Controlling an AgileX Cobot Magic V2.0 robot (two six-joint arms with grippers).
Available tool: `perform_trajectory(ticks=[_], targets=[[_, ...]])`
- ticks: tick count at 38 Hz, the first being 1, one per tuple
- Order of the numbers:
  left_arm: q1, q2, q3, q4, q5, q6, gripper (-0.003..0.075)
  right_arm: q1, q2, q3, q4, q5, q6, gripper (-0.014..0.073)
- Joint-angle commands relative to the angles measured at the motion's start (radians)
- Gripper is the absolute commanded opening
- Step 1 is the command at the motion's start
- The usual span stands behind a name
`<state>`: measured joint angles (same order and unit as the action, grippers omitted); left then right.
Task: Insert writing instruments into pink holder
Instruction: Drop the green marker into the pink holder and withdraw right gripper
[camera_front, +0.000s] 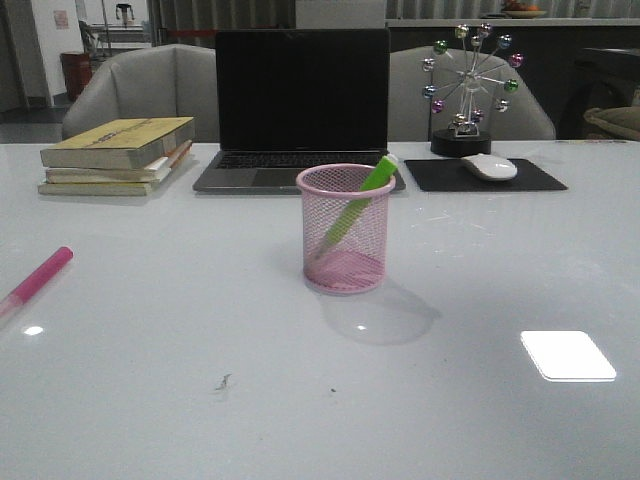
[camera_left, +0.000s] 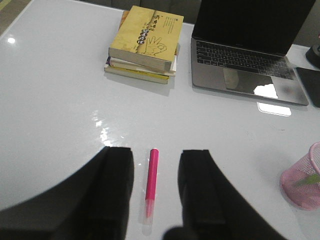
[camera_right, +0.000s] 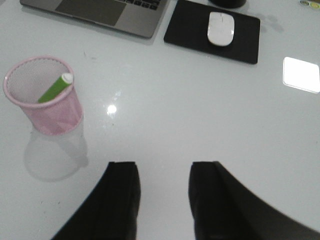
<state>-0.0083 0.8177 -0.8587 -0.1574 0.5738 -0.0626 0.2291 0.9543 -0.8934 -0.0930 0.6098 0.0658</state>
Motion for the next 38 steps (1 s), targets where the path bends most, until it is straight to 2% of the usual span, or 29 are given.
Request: perform_trajectory(ticks=[1, 12, 20, 28, 38], targets=[[0.003, -0.004, -0.03, -0.005, -0.028, -0.002, 0.0309, -0.006, -0.082, 0.028, -0.017, -0.047, 0.058, 0.0371], [0.003, -0.004, -0.03, -0.009, 0.028, 0.125, 0.0309, -0.006, -0.168, 0.101, -0.082, 0.001, 0.108, 0.0371], [0.003, 0.065, -0.055, -0.029, 0.023, 0.132, 0.0309, -0.006, -0.169, 0.101, -0.082, 0.017, 0.111, 0.0371], [-0.01, 0.266, -0.183, -0.031, 0.083, 0.165, 0.0309, -0.006, -0.169, 0.101, -0.082, 0.018, 0.11, 0.0371], [-0.054, 0.577, -0.441, -0.031, 0.195, 0.185, 0.0309, -0.006, -0.169, 0.101, -0.082, 0.019, 0.11, 0.0371]])
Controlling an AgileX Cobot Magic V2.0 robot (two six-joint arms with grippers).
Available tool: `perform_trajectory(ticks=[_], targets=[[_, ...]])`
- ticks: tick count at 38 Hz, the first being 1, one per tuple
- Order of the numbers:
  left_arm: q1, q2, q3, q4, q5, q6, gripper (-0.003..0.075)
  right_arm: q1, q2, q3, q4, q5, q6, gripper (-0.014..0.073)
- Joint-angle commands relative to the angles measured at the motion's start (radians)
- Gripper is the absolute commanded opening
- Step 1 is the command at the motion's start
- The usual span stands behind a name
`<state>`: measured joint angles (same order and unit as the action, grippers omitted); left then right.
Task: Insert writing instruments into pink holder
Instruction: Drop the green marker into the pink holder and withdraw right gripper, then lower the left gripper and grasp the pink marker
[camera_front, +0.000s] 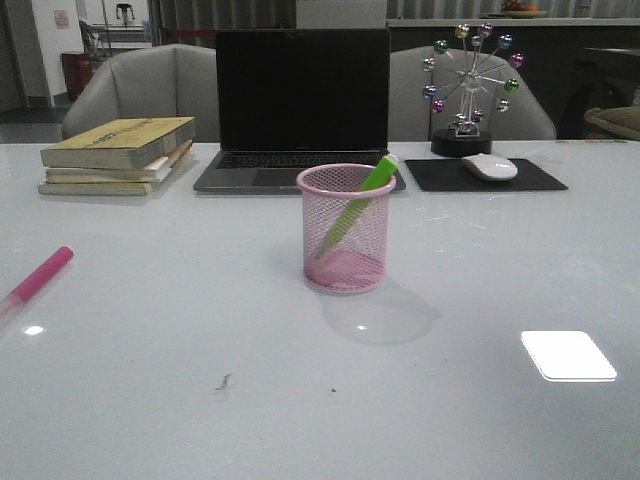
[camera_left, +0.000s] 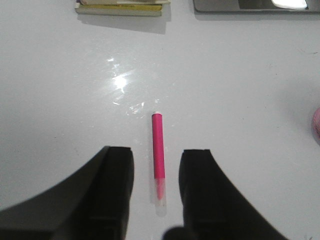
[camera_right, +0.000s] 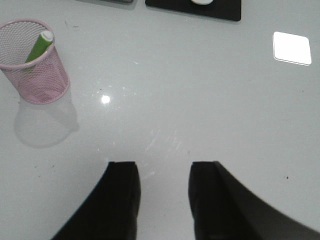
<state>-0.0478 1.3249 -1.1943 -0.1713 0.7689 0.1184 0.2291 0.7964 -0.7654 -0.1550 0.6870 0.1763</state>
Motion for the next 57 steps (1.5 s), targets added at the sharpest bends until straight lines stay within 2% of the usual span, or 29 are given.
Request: perform_trajectory(ticks=[1, 7, 11, 22, 34, 53, 57], targets=[[-0.017, 0.096, -0.128, -0.017, 0.009, 0.004, 0.0309, -0.006, -0.011, -0.027, -0.02, -0.058, 0.0, 0.0371], [-0.029, 0.286, -0.268, -0.017, 0.099, 0.004, 0.0309, -0.006, -0.011, -0.027, -0.023, -0.058, 0.0, 0.0371], [-0.03, 0.392, -0.335, -0.017, 0.112, 0.004, 0.0309, -0.006, -0.011, -0.027, -0.035, -0.058, 0.0, 0.0371], [-0.03, 0.596, -0.377, -0.017, 0.124, 0.004, 0.0309, -0.006, -0.011, -0.027, -0.051, -0.047, 0.0, 0.0371], [-0.03, 0.696, -0.377, -0.017, 0.103, 0.004, 0.0309, -0.006, -0.011, -0.027, -0.072, -0.047, 0.0, 0.0371], [-0.03, 0.742, -0.377, -0.017, 0.072, 0.004, 0.0308, -0.006, -0.011, -0.027, -0.078, -0.047, 0.0, 0.0371], [-0.03, 0.746, -0.377, -0.017, 0.08, 0.004, 0.0263, -0.006, -0.011, -0.027, -0.08, -0.047, 0.0, 0.0371]])
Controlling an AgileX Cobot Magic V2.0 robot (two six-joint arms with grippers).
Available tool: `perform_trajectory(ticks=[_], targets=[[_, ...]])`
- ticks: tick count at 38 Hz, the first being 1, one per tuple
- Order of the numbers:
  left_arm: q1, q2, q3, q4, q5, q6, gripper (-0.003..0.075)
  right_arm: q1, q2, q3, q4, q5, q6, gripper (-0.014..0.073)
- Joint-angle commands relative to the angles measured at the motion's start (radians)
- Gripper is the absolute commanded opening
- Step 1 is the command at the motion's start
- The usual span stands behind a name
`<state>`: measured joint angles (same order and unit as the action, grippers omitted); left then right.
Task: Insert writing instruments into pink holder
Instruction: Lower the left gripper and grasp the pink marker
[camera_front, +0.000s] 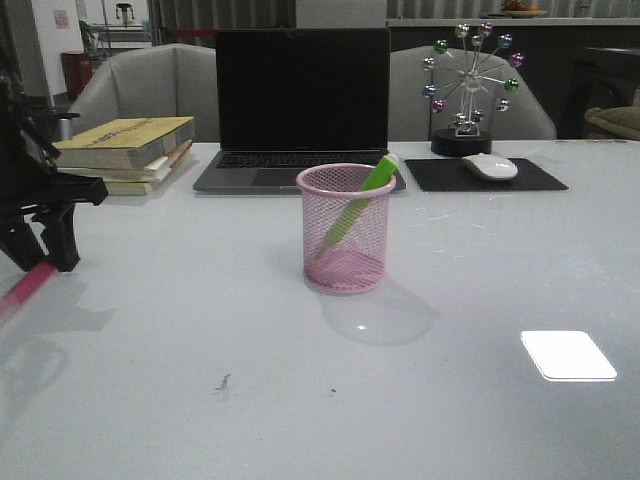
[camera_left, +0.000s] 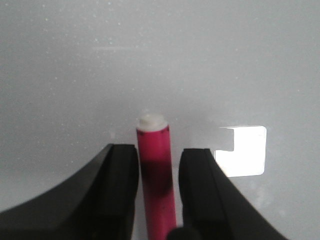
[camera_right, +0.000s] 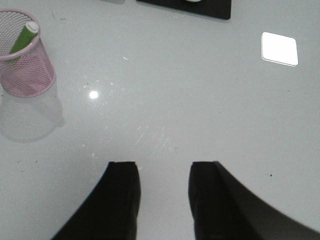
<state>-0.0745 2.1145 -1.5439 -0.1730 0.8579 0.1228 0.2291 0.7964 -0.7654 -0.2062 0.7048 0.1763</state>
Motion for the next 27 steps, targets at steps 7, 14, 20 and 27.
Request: perform_trajectory(ticks=[7, 14, 20, 27], targets=[[-0.004, -0.034, -0.028, -0.016, 0.014, -0.001, 0.0088, -0.006, -0.011, -0.027, -0.03, -0.065, 0.0, 0.0371], [-0.004, -0.034, -0.03, -0.018, 0.016, -0.001, 0.0099, -0.006, -0.011, -0.027, -0.03, -0.065, 0.0, 0.0371], [-0.021, -0.061, -0.069, -0.029, 0.014, 0.01, 0.0099, -0.006, -0.011, -0.027, -0.03, -0.065, 0.0, 0.0371], [-0.076, -0.15, -0.127, -0.044, -0.093, 0.04, 0.0099, -0.006, -0.011, -0.027, -0.03, -0.065, 0.0, 0.0371]])
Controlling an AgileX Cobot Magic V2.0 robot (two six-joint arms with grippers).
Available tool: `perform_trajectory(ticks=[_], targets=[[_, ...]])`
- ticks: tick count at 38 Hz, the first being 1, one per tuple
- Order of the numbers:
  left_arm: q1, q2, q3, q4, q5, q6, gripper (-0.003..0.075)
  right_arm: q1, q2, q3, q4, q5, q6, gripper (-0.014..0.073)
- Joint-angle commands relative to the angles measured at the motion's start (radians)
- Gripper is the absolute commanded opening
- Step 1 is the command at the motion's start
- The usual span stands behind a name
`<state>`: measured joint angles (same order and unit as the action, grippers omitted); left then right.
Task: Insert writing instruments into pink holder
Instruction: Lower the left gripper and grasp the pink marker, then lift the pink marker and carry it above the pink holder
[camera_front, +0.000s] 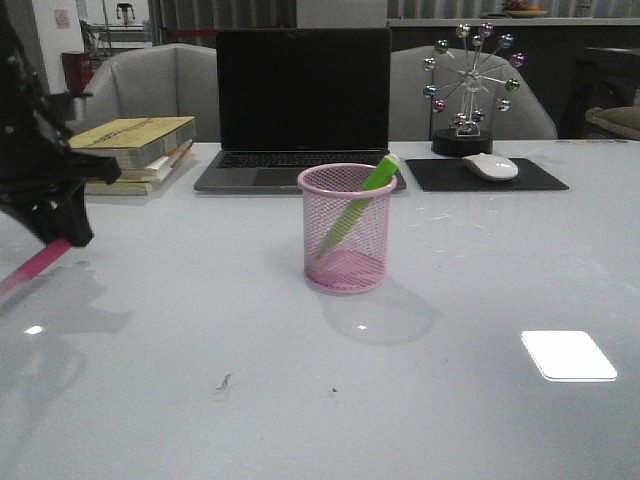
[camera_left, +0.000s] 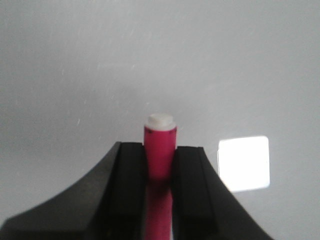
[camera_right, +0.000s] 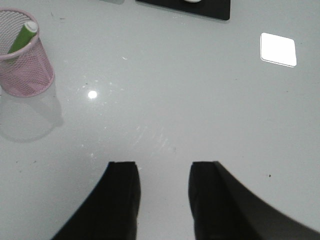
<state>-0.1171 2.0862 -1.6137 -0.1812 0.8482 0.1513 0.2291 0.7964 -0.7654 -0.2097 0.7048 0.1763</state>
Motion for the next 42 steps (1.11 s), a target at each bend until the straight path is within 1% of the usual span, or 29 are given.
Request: perform_trajectory(ticks=[1, 9, 16, 25, 27, 32, 40, 42], targets=[[-0.042, -0.142, -0.06, -0.041, -0.104, 0.011, 0.0099, -0.006, -0.011, -0.027, -0.026, -0.065, 0.0, 0.0371], [-0.139, -0.268, -0.061, -0.044, -0.285, 0.012, 0.0099, -0.006, -0.011, -0.027, -0.026, -0.065, 0.0, 0.0371], [-0.227, -0.345, -0.061, -0.129, -0.42, 0.012, 0.0099, -0.006, -0.011, -0.027, -0.026, -0.063, 0.0, 0.0371], [-0.365, -0.36, -0.046, -0.16, -0.708, 0.012, 0.0099, -0.006, -0.011, -0.027, -0.027, -0.06, 0.0, 0.0371], [-0.393, -0.36, -0.023, -0.17, -0.778, 0.012, 0.0099, -0.006, -0.011, -0.027, -0.027, -0.06, 0.0, 0.0371], [-0.482, -0.36, 0.067, -0.201, -1.012, 0.012, 0.0099, -0.006, -0.011, -0.027, -0.028, -0.06, 0.0, 0.0371], [-0.581, -0.348, 0.238, -0.219, -1.211, 0.01, 0.0099, -0.006, -0.011, -0.027, -0.059, -0.039, 0.0, 0.0371], [-0.602, -0.33, 0.279, -0.221, -1.29, -0.017, 0.0099, -0.006, -0.011, -0.027, -0.063, -0.024, 0.0, 0.0371]])
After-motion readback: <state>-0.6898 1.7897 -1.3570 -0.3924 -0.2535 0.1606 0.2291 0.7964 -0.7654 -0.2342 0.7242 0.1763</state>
